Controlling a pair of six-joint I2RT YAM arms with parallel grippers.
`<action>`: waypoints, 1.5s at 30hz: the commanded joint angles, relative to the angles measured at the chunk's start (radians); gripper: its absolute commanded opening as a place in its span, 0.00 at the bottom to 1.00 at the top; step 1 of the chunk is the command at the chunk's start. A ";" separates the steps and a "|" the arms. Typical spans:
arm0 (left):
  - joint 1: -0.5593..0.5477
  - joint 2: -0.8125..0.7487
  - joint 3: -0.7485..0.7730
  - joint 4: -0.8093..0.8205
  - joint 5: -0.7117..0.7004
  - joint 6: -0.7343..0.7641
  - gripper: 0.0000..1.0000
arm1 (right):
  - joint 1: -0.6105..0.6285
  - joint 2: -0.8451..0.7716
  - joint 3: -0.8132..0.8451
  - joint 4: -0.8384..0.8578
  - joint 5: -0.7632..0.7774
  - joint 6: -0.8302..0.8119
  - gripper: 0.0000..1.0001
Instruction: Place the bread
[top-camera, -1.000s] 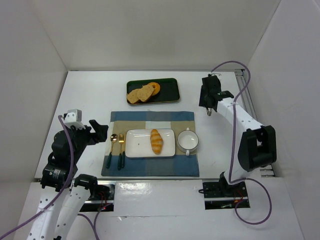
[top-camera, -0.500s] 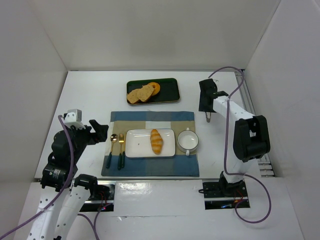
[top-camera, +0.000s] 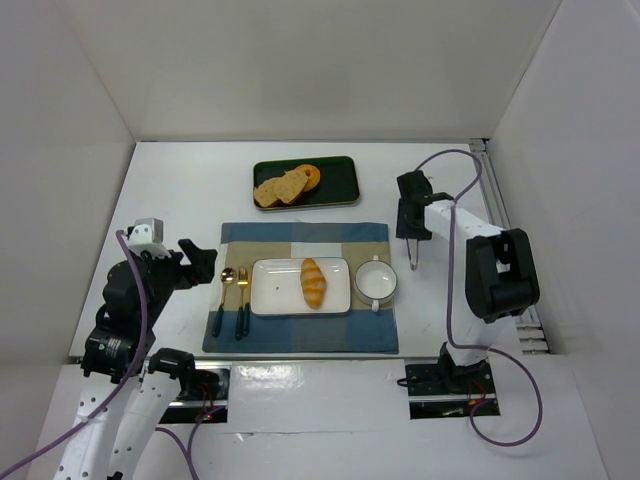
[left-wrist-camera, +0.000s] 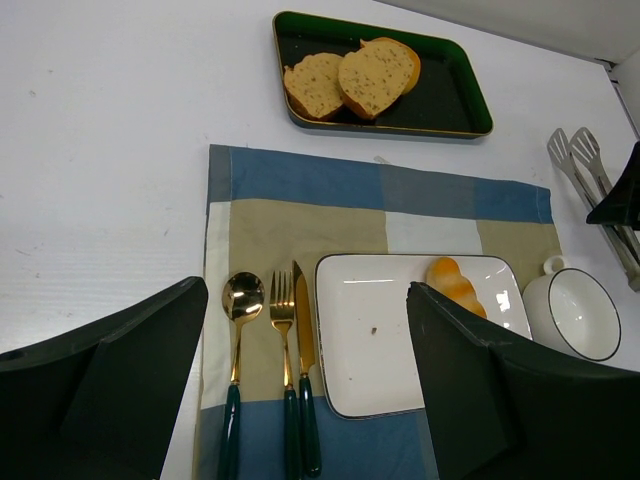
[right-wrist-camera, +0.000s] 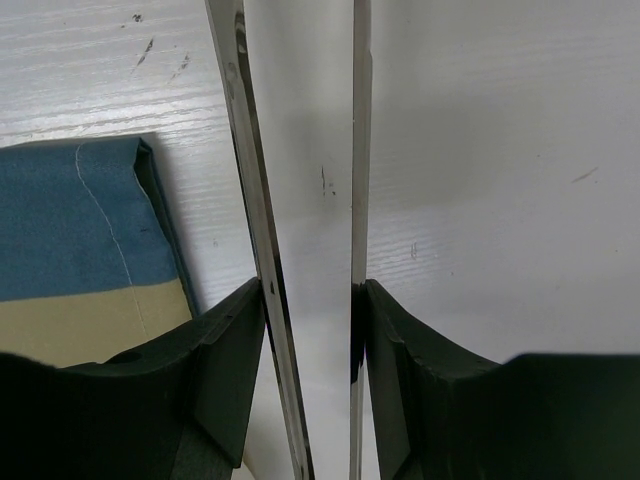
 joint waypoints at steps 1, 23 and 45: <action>-0.004 -0.002 0.007 0.048 0.014 -0.009 0.94 | 0.003 0.026 0.006 0.033 -0.004 0.014 0.49; -0.004 0.026 -0.004 0.067 0.005 0.000 0.94 | -0.028 0.301 0.240 0.072 -0.064 -0.004 0.53; -0.004 0.017 -0.013 0.067 0.014 -0.029 0.93 | -0.088 0.388 0.307 0.027 -0.164 -0.035 0.75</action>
